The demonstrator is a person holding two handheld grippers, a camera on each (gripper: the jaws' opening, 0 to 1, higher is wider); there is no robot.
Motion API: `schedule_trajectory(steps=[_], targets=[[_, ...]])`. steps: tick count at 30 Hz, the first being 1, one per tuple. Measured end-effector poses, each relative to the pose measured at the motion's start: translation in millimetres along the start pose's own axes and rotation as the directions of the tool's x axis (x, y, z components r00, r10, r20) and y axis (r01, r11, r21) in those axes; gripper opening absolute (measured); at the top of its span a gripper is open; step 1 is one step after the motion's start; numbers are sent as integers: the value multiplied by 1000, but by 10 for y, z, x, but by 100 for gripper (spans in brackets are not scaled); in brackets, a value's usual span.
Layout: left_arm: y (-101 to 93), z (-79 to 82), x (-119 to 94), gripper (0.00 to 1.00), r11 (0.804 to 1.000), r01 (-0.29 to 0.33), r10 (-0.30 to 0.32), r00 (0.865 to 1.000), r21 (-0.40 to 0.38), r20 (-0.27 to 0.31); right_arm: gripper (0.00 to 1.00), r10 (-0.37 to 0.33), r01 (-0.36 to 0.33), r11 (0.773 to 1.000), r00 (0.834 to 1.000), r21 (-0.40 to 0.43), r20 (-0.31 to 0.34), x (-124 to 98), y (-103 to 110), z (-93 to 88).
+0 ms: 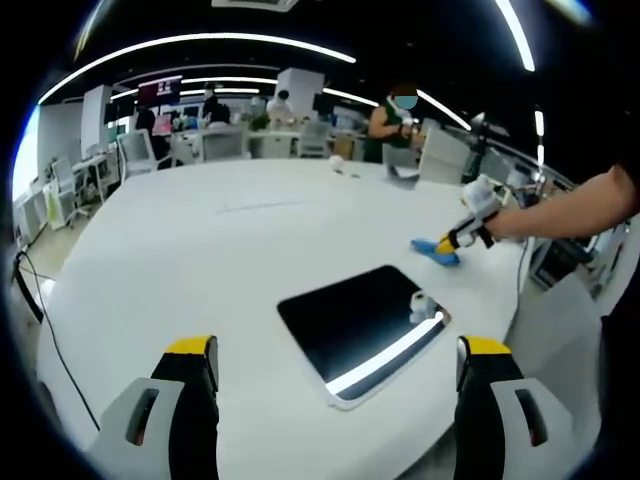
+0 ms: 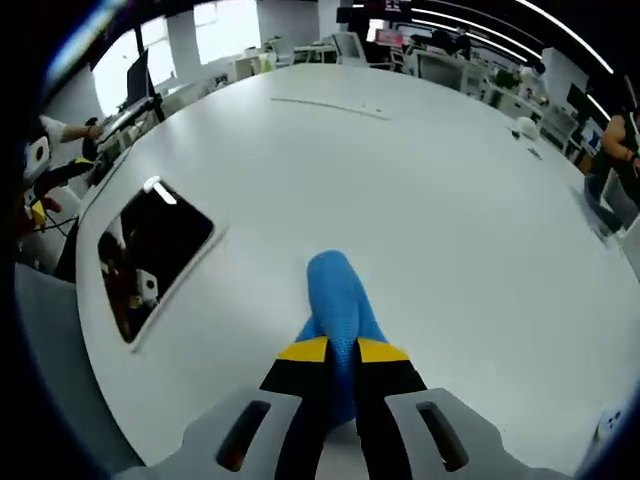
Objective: Wipe the mirror surface with the cleaning cloth until all visible marks leave the cleaned area.
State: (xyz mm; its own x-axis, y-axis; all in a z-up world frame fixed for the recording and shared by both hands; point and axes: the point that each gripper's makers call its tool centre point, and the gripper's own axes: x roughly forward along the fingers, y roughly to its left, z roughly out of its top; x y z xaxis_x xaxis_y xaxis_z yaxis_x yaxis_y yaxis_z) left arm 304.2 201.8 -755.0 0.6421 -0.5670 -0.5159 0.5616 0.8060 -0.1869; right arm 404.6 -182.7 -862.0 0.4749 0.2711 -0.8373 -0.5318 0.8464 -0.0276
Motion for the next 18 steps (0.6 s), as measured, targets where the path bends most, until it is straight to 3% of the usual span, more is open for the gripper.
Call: schedule_trajectory(steps=[6,14,15,17,18], targets=[[7,4,-4,100,1000,-1,1,1000,2,-1,4,-6,7,997,1000,-77,11,11,11,7],[-36,36,18,100,1000,6,-6,1000,5,5,8,19,-18,999,999,-49,28,-12,6,20],[-29,39,18,100,1000,6,-6,1000,7,6,15,16,-15,999,999,-49,32,-17,0,28],[0,72,9,100,1000,3,-3,1000,10,12,48,-18,23,998,996,-51,93,-59,-59,156],[19,94,1,100,1000,0,-1,1000,9,18,59,-9,17,998,990,-52,137,-111,-38,258]])
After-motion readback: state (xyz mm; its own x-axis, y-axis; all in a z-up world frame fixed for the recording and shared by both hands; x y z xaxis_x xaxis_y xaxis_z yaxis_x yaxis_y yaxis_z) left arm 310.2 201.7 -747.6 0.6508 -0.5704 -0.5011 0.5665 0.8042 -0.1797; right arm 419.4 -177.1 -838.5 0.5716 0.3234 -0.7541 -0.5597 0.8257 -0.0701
